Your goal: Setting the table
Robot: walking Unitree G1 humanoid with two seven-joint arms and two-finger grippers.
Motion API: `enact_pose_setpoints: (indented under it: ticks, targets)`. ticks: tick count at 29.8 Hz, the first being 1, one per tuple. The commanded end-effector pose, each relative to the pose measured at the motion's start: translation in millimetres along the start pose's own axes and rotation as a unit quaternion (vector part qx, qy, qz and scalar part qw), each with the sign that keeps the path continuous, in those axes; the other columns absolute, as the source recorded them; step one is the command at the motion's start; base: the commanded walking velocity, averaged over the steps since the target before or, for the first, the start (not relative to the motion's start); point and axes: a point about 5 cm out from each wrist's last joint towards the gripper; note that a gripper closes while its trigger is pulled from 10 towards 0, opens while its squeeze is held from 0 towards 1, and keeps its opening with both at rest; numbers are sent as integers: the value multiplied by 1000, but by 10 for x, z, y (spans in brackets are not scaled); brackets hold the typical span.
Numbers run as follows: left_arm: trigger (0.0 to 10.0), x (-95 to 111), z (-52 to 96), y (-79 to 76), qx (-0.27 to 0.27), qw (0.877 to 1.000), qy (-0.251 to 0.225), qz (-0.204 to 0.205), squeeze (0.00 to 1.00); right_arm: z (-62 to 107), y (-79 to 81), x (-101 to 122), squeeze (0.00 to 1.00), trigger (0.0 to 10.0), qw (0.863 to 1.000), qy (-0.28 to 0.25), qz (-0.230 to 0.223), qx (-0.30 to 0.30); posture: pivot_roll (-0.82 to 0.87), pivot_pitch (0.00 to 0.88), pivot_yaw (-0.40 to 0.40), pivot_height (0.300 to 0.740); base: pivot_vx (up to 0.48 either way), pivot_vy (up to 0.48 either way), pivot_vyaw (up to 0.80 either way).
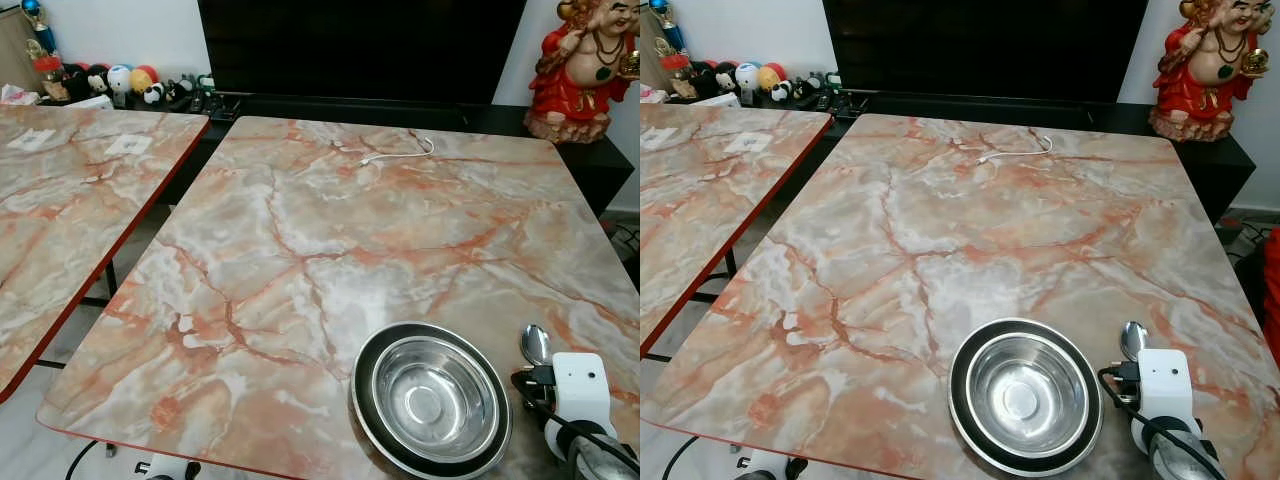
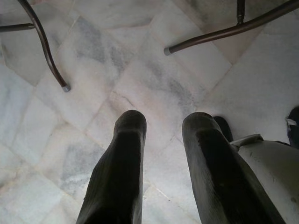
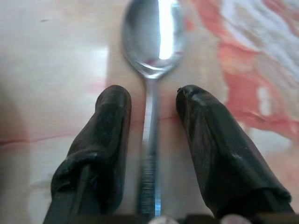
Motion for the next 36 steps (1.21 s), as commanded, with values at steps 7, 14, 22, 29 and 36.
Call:
enact_pose_setpoints:
  ticks: [7,14,22,29,36]
  targets:
    - [10000,-25,3,3,-3,1000,10,-5,0,0,-57,59,0,10000,998,-25,-62,-11,-19,28,4,740,0,0,0]
    - [10000,-25,3,9,-3,1000,10,-5,0,0,-32,196,0,10000,991,-68,-117,5,-21,28,5,740,0,0,0]
    - [10000,-28,4,9,-2,1000,10,-4,0,24,-247,412,0,10000,979,-147,-137,-42,-24,30,6,740,0,0,0]
    - [10000,-34,5,2,-3,1000,10,-3,0,-76,-572,200,0,10000,992,-78,-57,-86,-29,27,3,740,0,0,0]
    - [10000,-36,5,3,-3,1000,10,-3,0,-164,-591,29,0,10000,997,-15,-41,-56,-25,21,3,740,0,0,0]
Point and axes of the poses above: a point about 5 cm out from each wrist's last joint towards the gripper, its own z axis pointing back from the gripper into the wrist, its own x axis along the axis of the wrist's last joint, y = z × x, and after that the axes turned 8 degrees about z, right-handed
